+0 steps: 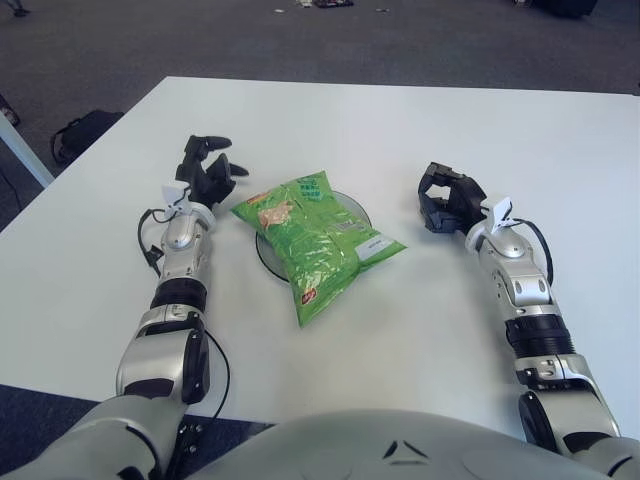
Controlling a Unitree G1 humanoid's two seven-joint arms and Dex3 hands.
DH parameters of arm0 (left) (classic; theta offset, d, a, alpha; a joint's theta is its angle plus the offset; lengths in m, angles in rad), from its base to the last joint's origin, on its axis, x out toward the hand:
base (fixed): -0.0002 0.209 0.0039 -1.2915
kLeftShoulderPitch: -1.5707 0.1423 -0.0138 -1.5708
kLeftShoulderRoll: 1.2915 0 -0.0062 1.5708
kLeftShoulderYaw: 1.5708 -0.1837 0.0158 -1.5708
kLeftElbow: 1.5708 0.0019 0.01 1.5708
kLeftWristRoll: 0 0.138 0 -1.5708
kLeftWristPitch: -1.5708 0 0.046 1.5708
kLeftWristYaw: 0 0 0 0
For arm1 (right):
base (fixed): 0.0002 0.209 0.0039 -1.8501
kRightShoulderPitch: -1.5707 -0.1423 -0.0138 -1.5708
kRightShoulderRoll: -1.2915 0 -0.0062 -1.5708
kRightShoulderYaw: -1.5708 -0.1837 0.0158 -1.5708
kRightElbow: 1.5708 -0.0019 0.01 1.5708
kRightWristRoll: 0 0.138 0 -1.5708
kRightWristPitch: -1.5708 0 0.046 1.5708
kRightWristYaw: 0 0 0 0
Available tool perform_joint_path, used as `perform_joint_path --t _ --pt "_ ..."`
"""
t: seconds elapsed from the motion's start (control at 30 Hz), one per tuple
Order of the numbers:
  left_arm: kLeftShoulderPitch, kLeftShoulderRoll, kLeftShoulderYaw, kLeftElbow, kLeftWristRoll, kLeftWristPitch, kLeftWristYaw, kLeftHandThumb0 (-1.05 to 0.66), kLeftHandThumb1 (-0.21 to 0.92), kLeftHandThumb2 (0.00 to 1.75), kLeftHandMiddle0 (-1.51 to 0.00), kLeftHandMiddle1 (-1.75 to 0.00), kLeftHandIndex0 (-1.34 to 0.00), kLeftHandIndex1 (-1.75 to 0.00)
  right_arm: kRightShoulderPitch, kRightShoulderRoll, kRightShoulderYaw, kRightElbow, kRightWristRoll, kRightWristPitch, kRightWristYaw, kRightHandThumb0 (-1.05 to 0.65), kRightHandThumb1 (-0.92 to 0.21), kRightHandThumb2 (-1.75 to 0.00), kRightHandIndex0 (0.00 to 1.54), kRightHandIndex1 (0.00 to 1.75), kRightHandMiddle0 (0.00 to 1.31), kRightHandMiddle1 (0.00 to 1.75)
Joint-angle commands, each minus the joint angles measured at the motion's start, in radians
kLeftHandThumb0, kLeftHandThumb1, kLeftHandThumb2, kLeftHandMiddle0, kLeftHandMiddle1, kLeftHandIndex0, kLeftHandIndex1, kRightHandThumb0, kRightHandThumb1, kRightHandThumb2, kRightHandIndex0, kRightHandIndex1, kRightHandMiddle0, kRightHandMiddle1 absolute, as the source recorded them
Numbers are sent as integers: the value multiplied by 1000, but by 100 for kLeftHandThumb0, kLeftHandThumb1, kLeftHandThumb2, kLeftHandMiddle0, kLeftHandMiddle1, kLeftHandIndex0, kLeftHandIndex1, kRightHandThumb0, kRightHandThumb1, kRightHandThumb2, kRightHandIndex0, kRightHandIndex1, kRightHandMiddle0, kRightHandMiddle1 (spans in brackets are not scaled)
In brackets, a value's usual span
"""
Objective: Put the snack into the plate.
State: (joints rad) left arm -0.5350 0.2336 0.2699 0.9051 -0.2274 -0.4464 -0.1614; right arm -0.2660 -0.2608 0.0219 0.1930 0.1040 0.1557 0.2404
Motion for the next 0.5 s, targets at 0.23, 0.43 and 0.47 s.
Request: perform_joint_path --t 0.23,0.43,0.47 --pt "46 -13 17 2 9 81 28 -42 52 106 -107 -175 -46 -175 86 -8 27 69 -36 80 15 -45 -40 -121 116 175 55 175" --pt "91 -10 -21 -71 50 121 25 -43 49 111 -112 -175 -48 -175 93 -11 32 53 -43 93 10 -45 -42 -119 113 175 53 175" --pt "98 -9 -26 -82 54 128 22 -43 48 111 -113 -175 -49 -175 94 -11 32 51 -43 94 9 -45 -42 -119 113 175 53 175"
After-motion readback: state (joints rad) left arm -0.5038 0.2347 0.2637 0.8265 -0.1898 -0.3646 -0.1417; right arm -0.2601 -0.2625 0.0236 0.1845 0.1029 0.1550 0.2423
